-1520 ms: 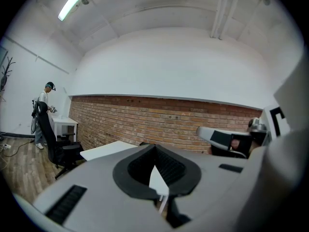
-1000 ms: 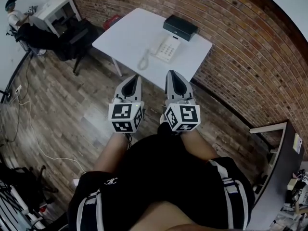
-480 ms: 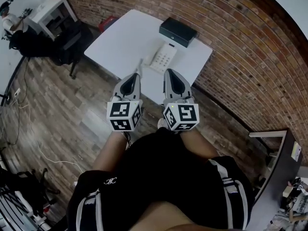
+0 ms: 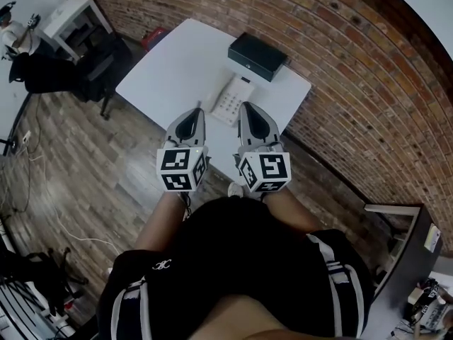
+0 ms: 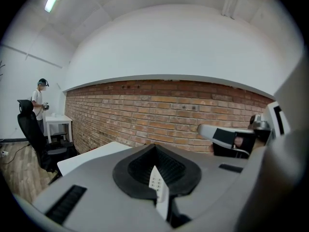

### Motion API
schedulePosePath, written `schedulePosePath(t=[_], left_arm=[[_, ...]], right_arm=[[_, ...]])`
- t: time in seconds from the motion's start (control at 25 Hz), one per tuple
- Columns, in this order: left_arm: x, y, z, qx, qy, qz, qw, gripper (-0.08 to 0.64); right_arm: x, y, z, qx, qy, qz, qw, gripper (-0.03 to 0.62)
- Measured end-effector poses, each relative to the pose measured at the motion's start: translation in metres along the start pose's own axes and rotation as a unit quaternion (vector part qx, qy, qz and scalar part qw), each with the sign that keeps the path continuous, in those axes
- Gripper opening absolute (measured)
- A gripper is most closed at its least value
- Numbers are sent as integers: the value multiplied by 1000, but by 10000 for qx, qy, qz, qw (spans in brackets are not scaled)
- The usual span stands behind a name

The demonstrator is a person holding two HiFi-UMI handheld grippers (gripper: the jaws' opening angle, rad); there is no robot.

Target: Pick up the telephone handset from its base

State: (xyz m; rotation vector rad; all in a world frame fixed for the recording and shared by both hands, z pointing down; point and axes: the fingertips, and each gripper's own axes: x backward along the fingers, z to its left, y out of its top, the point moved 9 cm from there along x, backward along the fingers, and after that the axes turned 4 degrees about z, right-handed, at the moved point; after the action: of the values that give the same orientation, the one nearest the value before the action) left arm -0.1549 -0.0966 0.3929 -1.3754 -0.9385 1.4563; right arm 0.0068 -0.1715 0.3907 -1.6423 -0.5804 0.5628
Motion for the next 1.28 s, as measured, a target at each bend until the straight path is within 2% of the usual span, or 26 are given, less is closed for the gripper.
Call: schedulePosePath(t=[0.44,0.64,0.8,1.08,1.28], left_arm=[[-64,1,-6,62,174,373,9991,2],[-84,-13,4,-108,76,705,9974,2],[-103,-23,18,-164,-48,1004,9948,2],[-143,-34,39,-589,-232,1393,9882,3],[-172,-45,51,-737,-402,1670,9824,3]], right_arm=[[-32,-7,-55,-124,116,278,9995,-2],[-44,-15,-61,-175,13,416,9990,-2],[-50,-17,-64,-211,-203,475,9984,-2],[-53,-15,-66,-124,-676,396,9968,-2],[-55,-15,-68,-94,-992,409,9942,-3]])
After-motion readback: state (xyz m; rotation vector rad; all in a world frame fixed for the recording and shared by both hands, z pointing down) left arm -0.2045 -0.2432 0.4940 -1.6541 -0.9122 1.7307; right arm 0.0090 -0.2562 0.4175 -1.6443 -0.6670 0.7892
